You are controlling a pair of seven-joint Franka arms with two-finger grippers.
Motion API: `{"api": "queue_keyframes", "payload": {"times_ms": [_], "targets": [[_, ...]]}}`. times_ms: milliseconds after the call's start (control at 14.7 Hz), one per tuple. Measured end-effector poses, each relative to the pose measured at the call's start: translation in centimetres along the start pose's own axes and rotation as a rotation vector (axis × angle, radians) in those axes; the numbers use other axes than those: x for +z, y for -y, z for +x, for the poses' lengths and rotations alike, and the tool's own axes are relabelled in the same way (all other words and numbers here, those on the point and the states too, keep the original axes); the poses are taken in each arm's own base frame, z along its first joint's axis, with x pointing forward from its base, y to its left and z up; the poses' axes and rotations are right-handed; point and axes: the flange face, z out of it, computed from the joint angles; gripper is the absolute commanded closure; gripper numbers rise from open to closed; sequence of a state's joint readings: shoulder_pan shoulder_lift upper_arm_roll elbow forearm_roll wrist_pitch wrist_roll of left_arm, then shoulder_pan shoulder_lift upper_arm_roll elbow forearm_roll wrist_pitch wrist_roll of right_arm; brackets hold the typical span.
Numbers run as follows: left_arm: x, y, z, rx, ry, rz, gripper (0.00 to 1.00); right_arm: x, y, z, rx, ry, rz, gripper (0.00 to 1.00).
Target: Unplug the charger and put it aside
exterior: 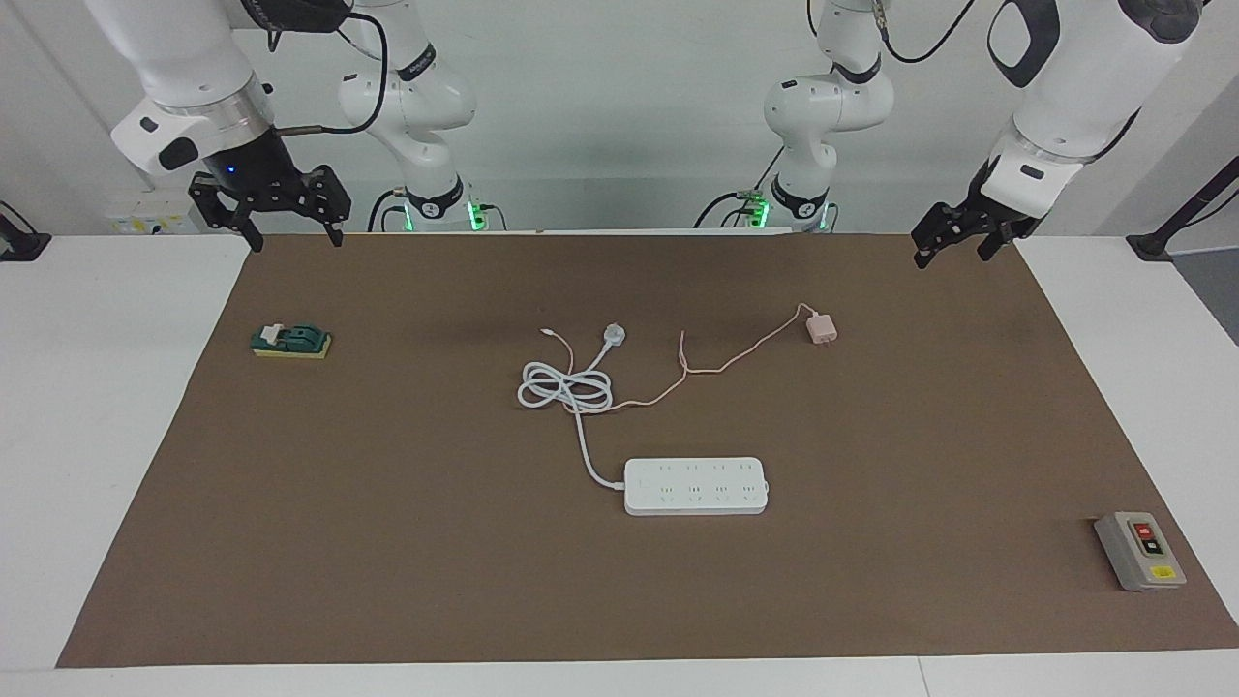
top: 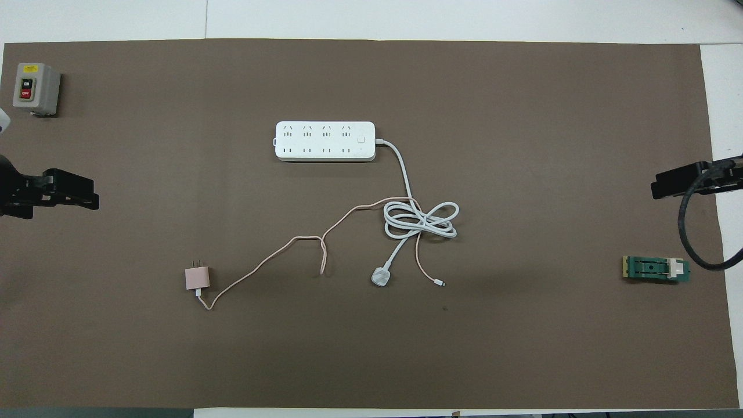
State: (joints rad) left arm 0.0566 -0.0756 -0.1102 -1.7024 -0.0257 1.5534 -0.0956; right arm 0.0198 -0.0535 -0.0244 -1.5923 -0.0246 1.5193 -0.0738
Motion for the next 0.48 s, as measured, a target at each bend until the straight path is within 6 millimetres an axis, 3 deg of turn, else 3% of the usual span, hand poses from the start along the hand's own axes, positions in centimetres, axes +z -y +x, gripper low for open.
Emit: {"api": "queue_keyframes", "payload": {"times_ms": [475], "targets": [[-0.10, -0.67, 0.06, 0.094, -0.012, -0.013, 0.00, 0.28, 0.24, 0.02, -0.005, 0.005, -0.006, 0.00]]}}
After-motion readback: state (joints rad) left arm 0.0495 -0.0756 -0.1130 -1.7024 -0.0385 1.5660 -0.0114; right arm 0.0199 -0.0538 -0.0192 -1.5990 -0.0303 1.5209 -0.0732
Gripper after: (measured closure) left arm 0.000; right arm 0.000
